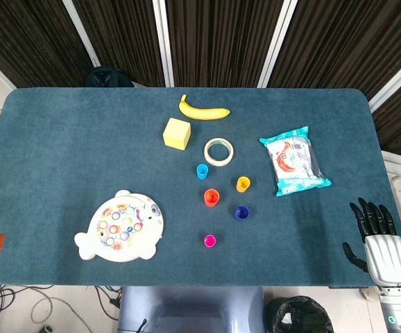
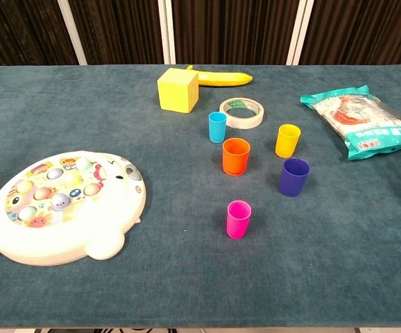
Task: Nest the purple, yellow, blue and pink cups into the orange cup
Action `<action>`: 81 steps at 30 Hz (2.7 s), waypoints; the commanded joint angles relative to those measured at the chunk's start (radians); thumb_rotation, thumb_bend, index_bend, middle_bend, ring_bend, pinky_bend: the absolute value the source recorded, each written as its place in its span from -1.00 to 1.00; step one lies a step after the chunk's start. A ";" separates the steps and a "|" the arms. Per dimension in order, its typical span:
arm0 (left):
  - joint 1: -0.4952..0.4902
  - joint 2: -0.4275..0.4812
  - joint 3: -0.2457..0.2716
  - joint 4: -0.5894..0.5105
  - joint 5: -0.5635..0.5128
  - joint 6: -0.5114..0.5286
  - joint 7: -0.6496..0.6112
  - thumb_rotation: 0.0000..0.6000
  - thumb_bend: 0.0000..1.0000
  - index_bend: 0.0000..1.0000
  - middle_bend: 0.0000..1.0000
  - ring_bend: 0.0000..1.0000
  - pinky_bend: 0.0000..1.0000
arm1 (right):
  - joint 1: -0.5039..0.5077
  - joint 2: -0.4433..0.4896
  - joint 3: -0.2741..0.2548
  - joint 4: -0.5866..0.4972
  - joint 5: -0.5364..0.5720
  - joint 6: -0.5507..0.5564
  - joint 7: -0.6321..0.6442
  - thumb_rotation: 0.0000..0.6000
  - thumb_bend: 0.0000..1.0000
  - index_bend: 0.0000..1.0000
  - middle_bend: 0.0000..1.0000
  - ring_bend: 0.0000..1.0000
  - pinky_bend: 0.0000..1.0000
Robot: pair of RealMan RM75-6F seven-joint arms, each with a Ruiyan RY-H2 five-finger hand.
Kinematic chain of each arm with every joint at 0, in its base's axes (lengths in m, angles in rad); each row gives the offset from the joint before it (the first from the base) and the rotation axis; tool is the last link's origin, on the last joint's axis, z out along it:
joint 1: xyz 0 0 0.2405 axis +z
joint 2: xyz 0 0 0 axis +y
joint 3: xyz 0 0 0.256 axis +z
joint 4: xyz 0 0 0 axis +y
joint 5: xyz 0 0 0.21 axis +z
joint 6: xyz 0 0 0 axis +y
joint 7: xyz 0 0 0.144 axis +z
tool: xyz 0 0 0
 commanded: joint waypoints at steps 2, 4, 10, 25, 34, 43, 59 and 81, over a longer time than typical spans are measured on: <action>0.000 0.001 -0.001 0.000 0.001 0.002 -0.001 1.00 -0.39 -0.93 -0.89 -1.00 -1.00 | 0.000 0.000 -0.001 -0.001 -0.002 0.000 -0.002 1.00 -0.21 -0.88 -1.00 -0.92 -0.98; 0.001 0.001 0.000 0.000 0.002 0.003 0.000 1.00 -0.39 -0.93 -0.89 -1.00 -1.00 | -0.001 0.001 -0.001 -0.002 -0.002 0.001 -0.002 1.00 -0.21 -0.88 -1.00 -0.92 -0.98; 0.001 0.001 0.000 -0.001 0.004 0.005 0.001 1.00 -0.39 -0.93 -0.89 -1.00 -1.00 | -0.001 0.005 0.000 -0.001 0.002 -0.001 0.004 1.00 -0.20 -0.88 -1.00 -0.92 -0.98; 0.001 0.000 0.001 -0.002 0.003 0.003 0.003 1.00 -0.39 -0.93 -0.89 -1.00 -1.00 | 0.003 0.012 -0.008 -0.009 0.001 -0.018 0.016 1.00 -0.20 -0.88 -1.00 -0.92 -0.98; 0.005 0.000 0.000 -0.009 0.003 0.010 0.006 1.00 -0.39 -0.93 -0.89 -1.00 -1.00 | 0.031 0.030 -0.045 -0.045 -0.019 -0.100 0.028 1.00 -0.20 -0.88 -1.00 -0.92 -0.98; 0.004 0.000 -0.001 -0.009 0.001 0.007 0.008 1.00 -0.39 -0.93 -0.89 -1.00 -1.00 | 0.155 0.095 -0.002 -0.146 -0.003 -0.271 -0.007 1.00 -0.21 -0.88 -1.00 -0.92 -0.98; 0.004 0.001 -0.003 -0.005 -0.006 0.004 0.003 1.00 -0.39 -0.93 -0.89 -1.00 -1.00 | 0.393 0.086 0.109 -0.310 0.265 -0.624 -0.162 1.00 -0.20 -0.78 -1.00 -0.93 -0.98; 0.004 0.000 -0.006 -0.002 -0.018 -0.003 -0.003 1.00 -0.39 -0.93 -0.89 -1.00 -1.00 | 0.531 -0.141 0.129 -0.233 0.557 -0.645 -0.405 1.00 -0.21 -0.59 -1.00 -0.94 -0.98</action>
